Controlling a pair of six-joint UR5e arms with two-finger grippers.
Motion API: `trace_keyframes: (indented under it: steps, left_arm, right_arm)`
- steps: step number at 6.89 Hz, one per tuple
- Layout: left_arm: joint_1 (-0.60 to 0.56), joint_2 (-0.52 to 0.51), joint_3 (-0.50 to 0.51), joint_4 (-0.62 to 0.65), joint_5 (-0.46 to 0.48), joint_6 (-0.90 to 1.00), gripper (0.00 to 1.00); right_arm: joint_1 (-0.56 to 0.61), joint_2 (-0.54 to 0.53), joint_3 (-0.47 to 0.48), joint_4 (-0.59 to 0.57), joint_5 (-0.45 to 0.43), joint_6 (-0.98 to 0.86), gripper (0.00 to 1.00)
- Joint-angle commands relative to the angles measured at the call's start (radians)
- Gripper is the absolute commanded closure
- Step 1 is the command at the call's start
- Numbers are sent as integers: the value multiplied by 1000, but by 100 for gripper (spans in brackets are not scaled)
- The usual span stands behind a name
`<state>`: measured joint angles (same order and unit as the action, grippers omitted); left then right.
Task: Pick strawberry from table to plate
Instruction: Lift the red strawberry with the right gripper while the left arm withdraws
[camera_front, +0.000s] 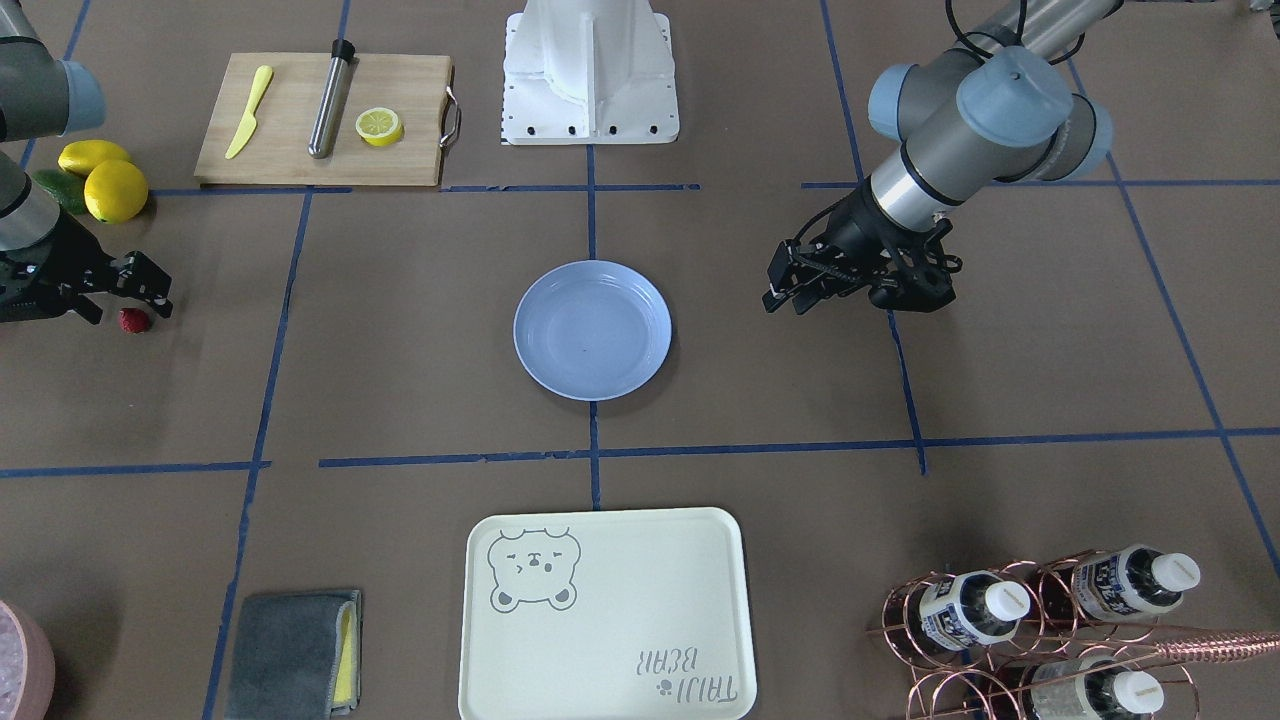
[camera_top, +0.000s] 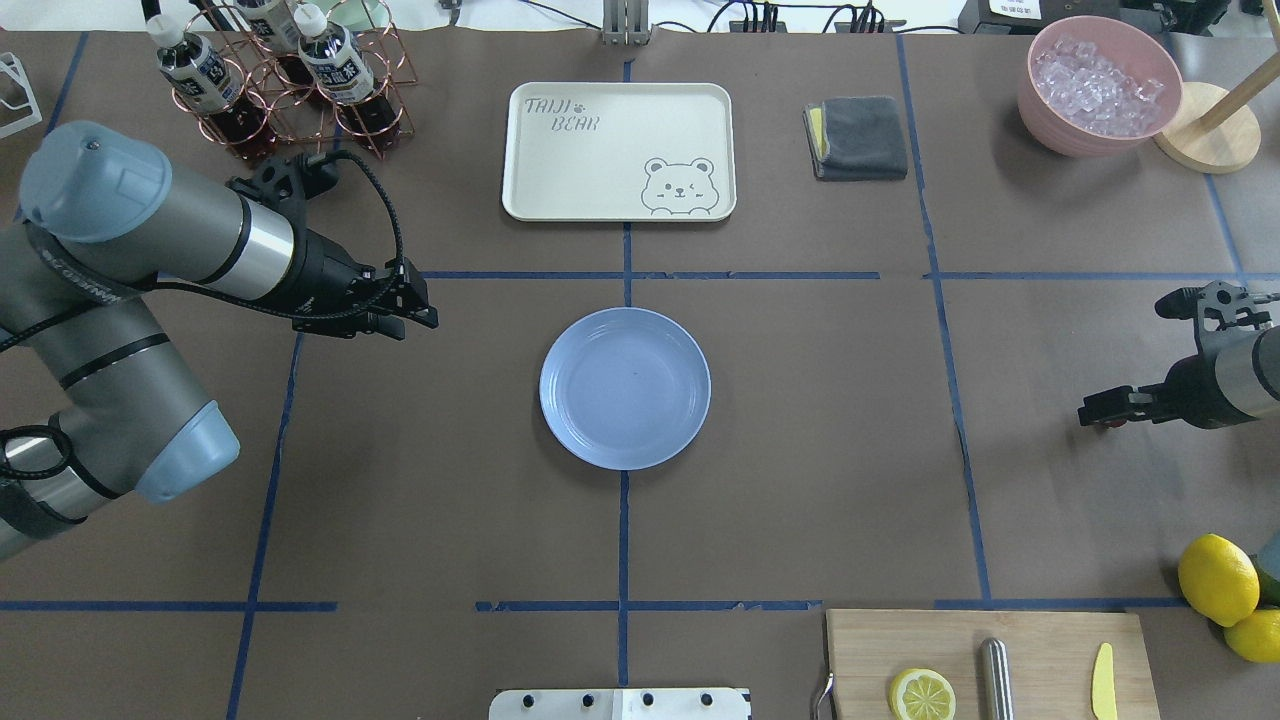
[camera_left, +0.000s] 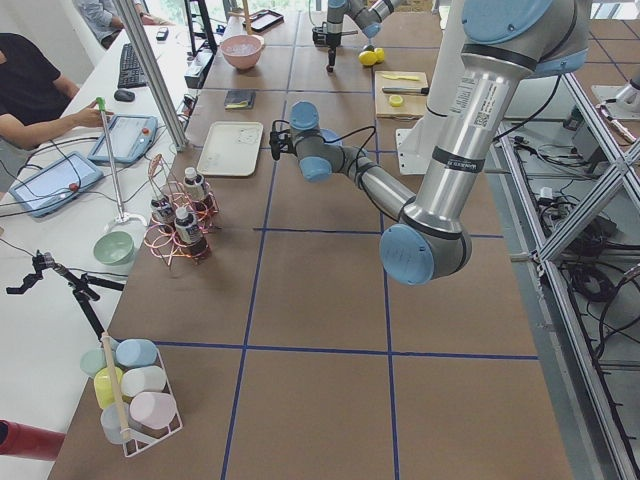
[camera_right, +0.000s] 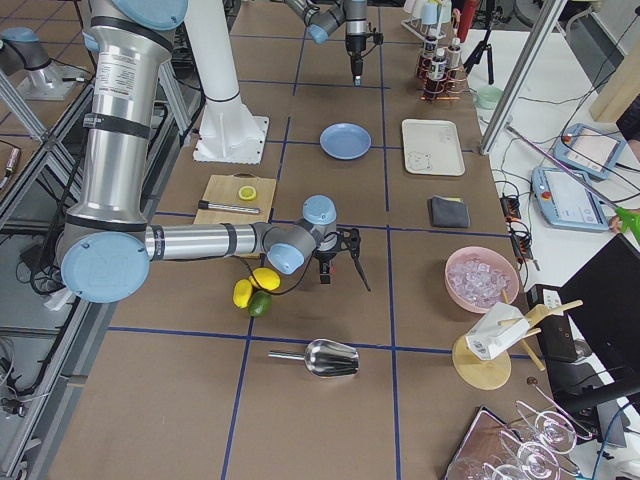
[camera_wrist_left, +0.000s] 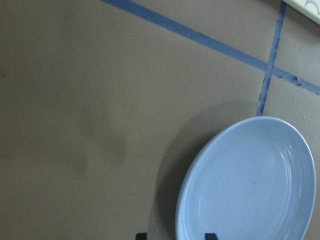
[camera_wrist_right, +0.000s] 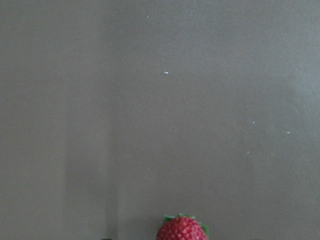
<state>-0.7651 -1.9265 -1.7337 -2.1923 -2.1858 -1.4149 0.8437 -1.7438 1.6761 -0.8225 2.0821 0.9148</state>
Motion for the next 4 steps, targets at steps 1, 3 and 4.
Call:
trace_keyframes:
  steps: [1,3,4]
  left_arm:
    - [0,1,-1,0,0,1,51]
    - [0,1,-3,0,0,1,50]
    - [-2,1,-4,0,0,1,50]
  right_arm:
    - [-11,4,-9,0,-17,1,16]
    - [-9,4,-1,2,-17,1,67]
    - [-9,6,2,2,-19,-1,80]
